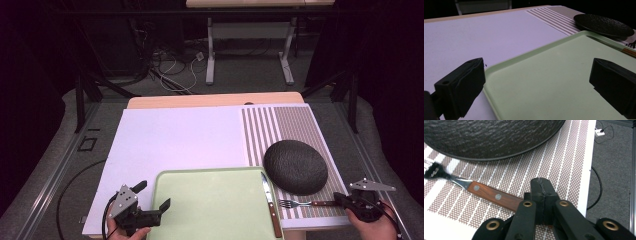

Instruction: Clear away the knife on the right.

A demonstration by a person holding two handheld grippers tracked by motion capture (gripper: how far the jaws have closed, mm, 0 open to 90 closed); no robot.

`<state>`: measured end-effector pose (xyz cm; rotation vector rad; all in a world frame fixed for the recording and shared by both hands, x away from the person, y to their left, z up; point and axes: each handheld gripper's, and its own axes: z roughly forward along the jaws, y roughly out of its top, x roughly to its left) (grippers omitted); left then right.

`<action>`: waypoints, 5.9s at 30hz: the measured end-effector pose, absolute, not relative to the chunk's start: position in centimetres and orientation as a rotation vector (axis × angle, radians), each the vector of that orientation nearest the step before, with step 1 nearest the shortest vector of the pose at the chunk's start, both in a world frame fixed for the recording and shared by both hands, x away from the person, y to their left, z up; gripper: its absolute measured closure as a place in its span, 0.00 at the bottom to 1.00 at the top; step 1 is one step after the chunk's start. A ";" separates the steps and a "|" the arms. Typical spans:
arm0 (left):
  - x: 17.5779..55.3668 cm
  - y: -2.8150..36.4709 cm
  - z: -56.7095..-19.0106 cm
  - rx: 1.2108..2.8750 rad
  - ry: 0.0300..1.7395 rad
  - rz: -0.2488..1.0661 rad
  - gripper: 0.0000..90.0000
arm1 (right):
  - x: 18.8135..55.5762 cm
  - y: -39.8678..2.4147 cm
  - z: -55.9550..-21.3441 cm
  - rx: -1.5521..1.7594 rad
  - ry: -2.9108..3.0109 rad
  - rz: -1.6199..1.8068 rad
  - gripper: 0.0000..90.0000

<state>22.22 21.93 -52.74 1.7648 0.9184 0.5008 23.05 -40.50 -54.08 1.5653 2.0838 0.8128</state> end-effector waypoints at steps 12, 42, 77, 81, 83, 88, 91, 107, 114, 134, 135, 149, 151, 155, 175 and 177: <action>22.2 21.8 -52.8 1.771 0.914 0.502 0.01 | 22.2 -40.3 -54.3 1.560 2.114 0.806 1.00; 22.3 21.6 -52.8 1.778 0.915 0.499 0.01 | 22.4 -40.1 -53.2 1.509 2.166 0.845 0.96; 22.3 21.7 -52.9 1.772 0.938 0.503 0.01 | 24.2 -38.3 -49.8 1.019 2.598 0.728 0.76; 22.3 21.7 -52.9 1.774 0.934 0.504 0.01 | 24.5 -38.0 -49.5 0.996 2.619 0.700 0.68; 22.3 21.7 -52.9 1.774 0.934 0.505 0.01 | 24.7 -37.8 -49.4 0.980 2.617 0.683 0.65; 22.3 21.7 -52.9 1.774 0.935 0.504 0.01 | 25.2 -37.5 -49.0 0.962 2.616 0.655 0.56; 22.3 21.7 -52.9 1.774 0.935 0.505 0.01 | 25.5 -37.3 -48.8 0.934 2.612 0.591 0.50; 22.3 21.7 -52.9 1.775 0.932 0.503 0.01 | 26.5 -35.4 -49.2 0.764 2.720 0.450 0.41; 22.3 21.7 -52.9 1.776 0.931 0.502 0.01 | 26.6 -35.0 -49.7 0.746 2.795 0.402 0.55; 22.4 21.6 -52.9 1.774 0.932 0.503 0.01 | 26.5 -33.6 -51.7 0.599 2.858 0.306 0.77; 22.4 21.7 -52.9 1.775 0.932 0.503 0.01 | 26.5 -33.6 -51.7 0.600 2.854 0.286 0.78; 22.4 21.7 -53.0 1.776 0.931 0.505 0.01 | 26.8 -33.6 -52.3 0.595 2.869 0.281 0.81; 22.4 21.6 -53.0 1.774 0.932 0.505 0.01 | 26.8 -33.5 -52.4 0.595 2.881 0.305 0.82; 22.4 21.6 -53.0 1.774 0.934 0.503 0.01 | 26.8 -33.4 -52.4 0.583 2.886 0.288 0.84; 22.4 21.6 -53.0 1.774 0.933 0.505 0.01 | 26.4 -33.5 -52.4 0.535 2.871 0.292 0.86; 22.4 21.6 -53.0 1.775 0.932 0.506 0.01 | 26.2 -33.5 -52.4 0.540 2.873 0.312 0.86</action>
